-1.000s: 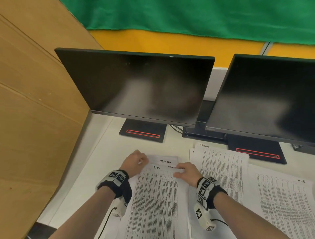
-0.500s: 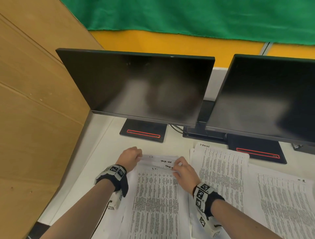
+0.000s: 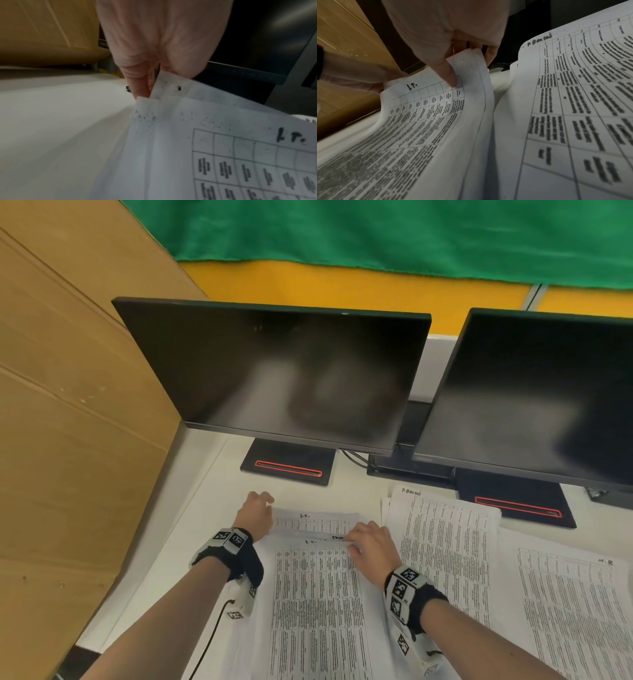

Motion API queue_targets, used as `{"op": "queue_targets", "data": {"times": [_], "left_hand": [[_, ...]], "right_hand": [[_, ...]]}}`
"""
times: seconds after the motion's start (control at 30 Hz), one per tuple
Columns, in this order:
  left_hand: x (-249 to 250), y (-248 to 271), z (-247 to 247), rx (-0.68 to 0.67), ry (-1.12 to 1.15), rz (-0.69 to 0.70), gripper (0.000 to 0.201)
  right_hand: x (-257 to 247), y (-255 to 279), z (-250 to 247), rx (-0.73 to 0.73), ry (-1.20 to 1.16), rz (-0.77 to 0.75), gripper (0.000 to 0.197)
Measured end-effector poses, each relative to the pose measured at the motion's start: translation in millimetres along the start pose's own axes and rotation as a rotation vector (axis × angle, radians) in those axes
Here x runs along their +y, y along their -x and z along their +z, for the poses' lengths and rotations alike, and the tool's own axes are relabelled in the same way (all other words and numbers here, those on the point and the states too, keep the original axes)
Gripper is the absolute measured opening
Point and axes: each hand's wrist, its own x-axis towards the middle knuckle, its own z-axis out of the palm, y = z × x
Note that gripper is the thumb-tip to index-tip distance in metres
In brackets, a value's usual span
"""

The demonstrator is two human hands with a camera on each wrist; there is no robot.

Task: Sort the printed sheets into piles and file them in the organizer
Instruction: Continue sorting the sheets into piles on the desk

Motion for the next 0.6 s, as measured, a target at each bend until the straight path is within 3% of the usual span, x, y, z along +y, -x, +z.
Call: {"op": "queue_targets", "data": {"times": [0.1, 0.2, 0.47, 0.6], "left_hand": [[-3, -2, 0, -0.051, -0.119, -0.056, 0.022], [-2, 0, -5, -0.023, -0.208, -0.053, 0.028], [2, 9, -16, -0.006, -0.200, 0.104, 0.006], [6, 11, -20, 0.052, -0.473, 0.302, 0.029]], "right_hand": [[-1, -1, -6, 0.050, 0.070, 0.012, 0.026], [-3, -4, -9, -0.002, 0.049, 0.037, 0.027], [-1, -10, -14, -0.123, -0.122, 0.065, 0.028], [-2, -11, -14, -0.131, -0.197, 0.079, 0.026]]}}
